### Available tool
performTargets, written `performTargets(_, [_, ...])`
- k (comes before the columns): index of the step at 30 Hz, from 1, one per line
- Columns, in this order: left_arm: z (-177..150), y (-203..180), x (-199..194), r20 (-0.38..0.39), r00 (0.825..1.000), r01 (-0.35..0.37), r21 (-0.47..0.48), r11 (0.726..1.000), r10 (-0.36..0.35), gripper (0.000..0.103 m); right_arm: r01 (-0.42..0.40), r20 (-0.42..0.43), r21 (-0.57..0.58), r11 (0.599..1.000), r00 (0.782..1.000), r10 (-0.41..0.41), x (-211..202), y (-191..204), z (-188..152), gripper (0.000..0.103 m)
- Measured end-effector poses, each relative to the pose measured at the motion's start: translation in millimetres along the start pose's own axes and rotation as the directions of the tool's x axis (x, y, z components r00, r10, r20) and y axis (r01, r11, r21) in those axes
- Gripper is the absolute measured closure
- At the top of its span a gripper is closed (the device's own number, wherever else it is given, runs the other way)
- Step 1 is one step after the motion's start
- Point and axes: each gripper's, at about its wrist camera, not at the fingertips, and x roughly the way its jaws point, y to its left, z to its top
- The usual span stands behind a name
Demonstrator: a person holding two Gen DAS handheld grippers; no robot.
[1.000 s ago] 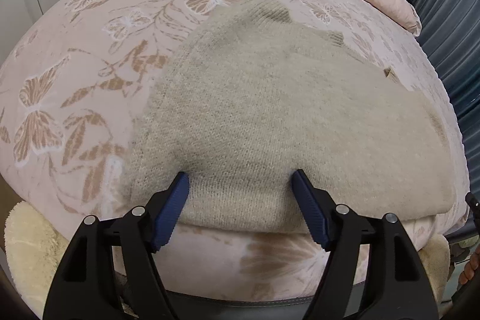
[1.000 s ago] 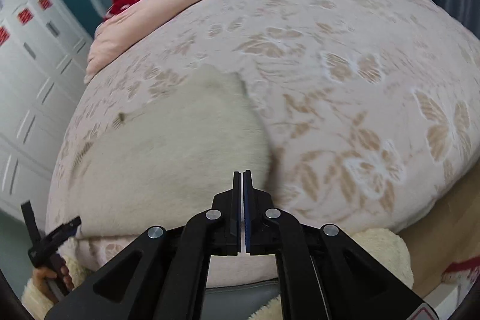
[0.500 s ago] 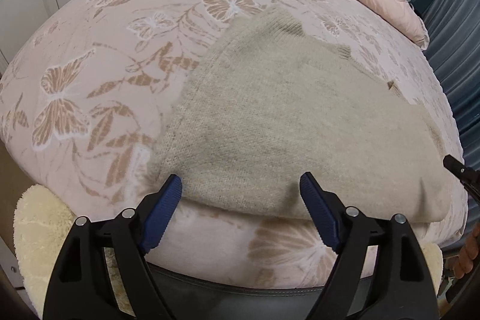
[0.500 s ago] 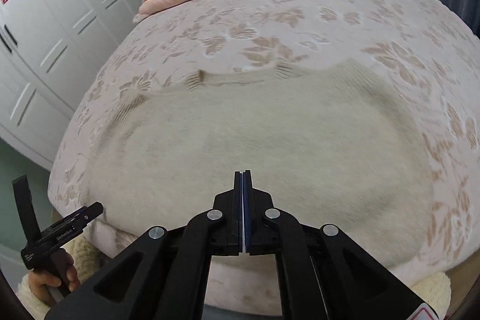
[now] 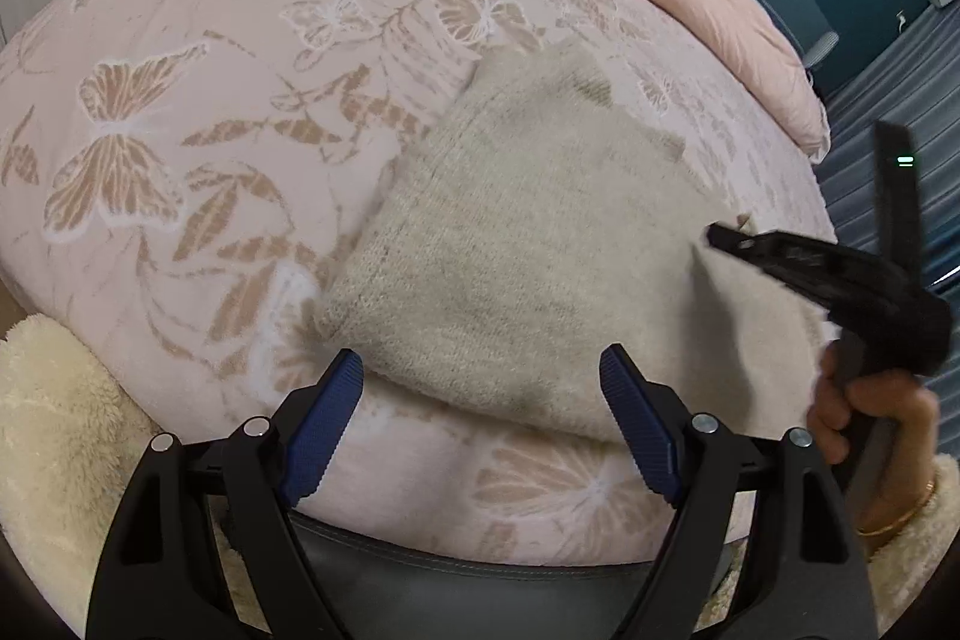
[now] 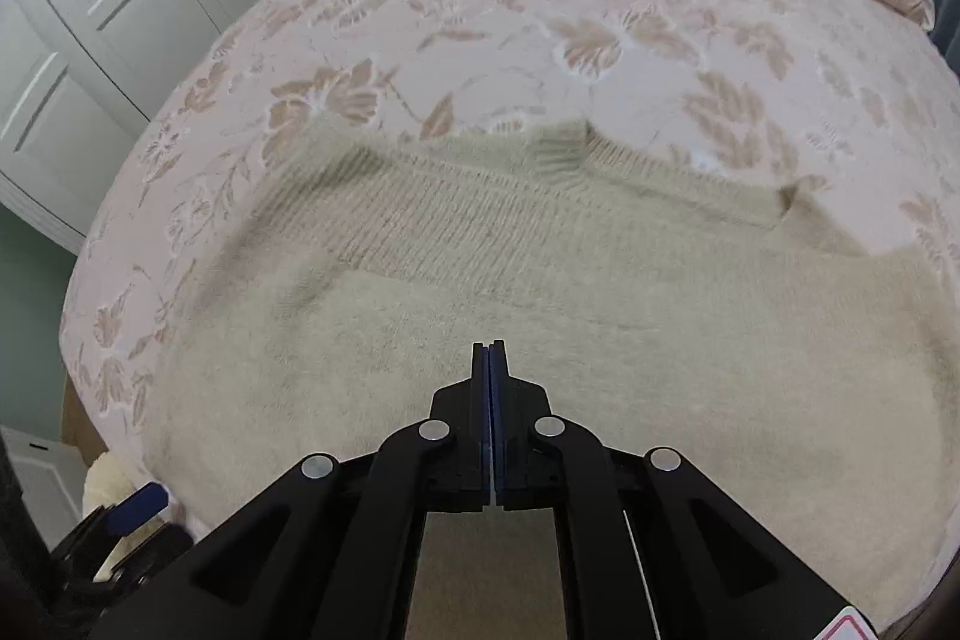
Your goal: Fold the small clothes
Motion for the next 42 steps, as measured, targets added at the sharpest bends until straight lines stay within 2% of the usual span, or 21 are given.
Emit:
performTargets(1, [3.0, -4.3, -4.3, 0.029, 1.000, 0.005, 0.007, 1.000, -0.005, 0.021, 0.018, -0.046, 0.001, 1.000, 0.999, -0.018, 21.5, 2.8, 2.3, 0.099])
performTargets(4, [16.1, -18.6, -2.0, 0.035, 0.999, 0.011, 0.030, 0.999, -0.012, 0.017, 0.068, -0.012, -0.011, 0.998, 0.998, -0.068, 32.1, 10.6, 6.3, 0.099])
performTargets(7, [27.5, -30.2, 9.3, 0.019, 1.000, 0.006, 0.055, 0.998, -0.007, 0.017, -0.034, 0.061, 0.046, 0.998, 0.998, 0.031, -7.4, -5.2, 8.8, 0.099])
performTargets(8, [29.3, -33.6, 12.5, 0.016, 1.000, 0.002, 0.065, 0.998, -0.003, 0.017, -0.025, 0.107, 0.076, 0.997, 0.994, 0.017, -26.4, -21.6, 7.5, 0.090])
performTargets(10, [32.2, -39.3, 19.0, 0.008, 1.000, 0.008, 0.066, 0.998, -0.008, 0.017, 0.035, 0.182, 0.151, 0.988, 0.981, -0.063, -57.7, -67.8, 2.9, 0.063])
performTargets(11, [32.9, -41.2, 22.1, 0.003, 1.000, 0.013, 0.068, 0.998, -0.013, 0.017, 0.084, 0.199, 0.191, 0.978, 0.972, -0.122, -69.0, -94.6, -4.1, 0.055])
performTargets(14, [29.8, -51.9, 29.4, -0.007, 1.000, -0.008, 0.097, 0.995, 0.008, 0.017, 0.240, 0.172, 0.326, 0.915, 0.936, -0.307, -91.6, -184.8, -33.2, 0.055])
performTargets(15, [27.1, -56.2, 30.9, -0.005, 1.000, -0.016, 0.112, 0.994, 0.017, 0.017, 0.242, 0.146, 0.374, 0.895, 0.938, -0.314, -94.3, -210.6, -44.0, 0.055])
performTargets(16, [24.3, -60.1, 33.1, -0.006, 1.000, -0.029, 0.126, 0.992, 0.030, 0.017, 0.204, 0.130, 0.428, 0.881, 0.950, -0.284, -96.2, -236.6, -56.3, 0.066])
performTargets(17, [20.9, -63.4, 35.2, -0.010, 0.999, -0.040, 0.140, 0.989, 0.042, 0.017, 0.153, 0.126, 0.466, 0.872, 0.963, -0.237, -94.1, -257.6, -67.4, 0.088])
performTargets(18, [17.7, -65.2, 37.2, -0.013, 0.999, -0.050, 0.149, 0.988, 0.052, 0.017, 0.130, 0.109, 0.489, 0.863, 0.972, -0.208, -88.9, -275.6, -77.7, 0.099])
performTargets(20, [11.6, -68.7, 39.8, -0.021, 0.997, -0.064, 0.162, 0.985, 0.068, 0.017, 0.196, 0.011, 0.498, 0.845, 0.973, -0.232, -66.5, -299.8, -95.0, 0.103])
performTargets(21, [9.6, -69.4, 40.7, -0.023, 0.997, -0.073, 0.168, 0.983, 0.078, 0.017, 0.268, -0.060, 0.498, 0.825, 0.960, -0.275, -55.2, -304.7, -103.8, 0.103])
performTargets(22, [7.9, -69.3, 40.7, -0.026, 0.996, -0.081, 0.173, 0.982, 0.087, 0.017, 0.252, -0.044, 0.509, 0.823, 0.962, -0.268, -54.4, -307.8, -110.9, 0.103])
performTargets(25, [6.6, -59.0, 33.6, -0.023, 0.992, -0.121, 0.156, 0.980, 0.126, 0.017, 0.230, 0.068, 0.532, 0.815, 0.948, -0.312, -88.8, -287.8, -116.6, 0.100])
performTargets(28, [5.2, -33.5, 19.8, -0.016, 0.994, -0.109, 0.064, 0.992, 0.111, 0.015, 0.108, 0.208, 0.418, 0.902, 0.955, -0.211, -119.9, -234.1, -107.7, 0.097])
performTargets(32, [1.1, -13.1, 23.3, -0.053, 0.990, -0.133, -0.017, 0.991, 0.132, 0.015, -0.008, 0.195, 0.233, 0.973, 0.980, -0.038, -97.2, -161.8, -76.2, 0.096])
performTargets(35, [-2.3, -15.2, 23.5, -0.050, 0.987, -0.153, 0.015, 0.988, 0.153, 0.015, 0.001, 0.074, 0.182, 0.983, 0.997, -0.015, -41.6, -134.1, -53.1, 0.097])
performTargets(37, [-4.3, -16.3, 17.3, -0.040, 0.988, -0.146, 0.027, 0.989, 0.147, 0.015, 0.060, 0.016, 0.191, 0.980, 0.998, -0.064, -11.6, -130.0, -51.9, 0.102])
performTargets(39, [-5.1, -14.1, 8.8, -0.038, 0.993, -0.114, 0.022, 0.993, 0.115, 0.014, 0.071, 0.037, 0.215, 0.974, 0.996, -0.081, -29.6, -120.0, -49.1, 0.095])
performTargets(42, [-8.6, 2.9, -0.5, -0.024, 1.000, 0.019, -0.088, 0.996, -0.021, 0.007, -0.058, 0.156, 0.203, 0.977, 0.987, 0.027, -72.4, -98.2, -48.2, 0.095])
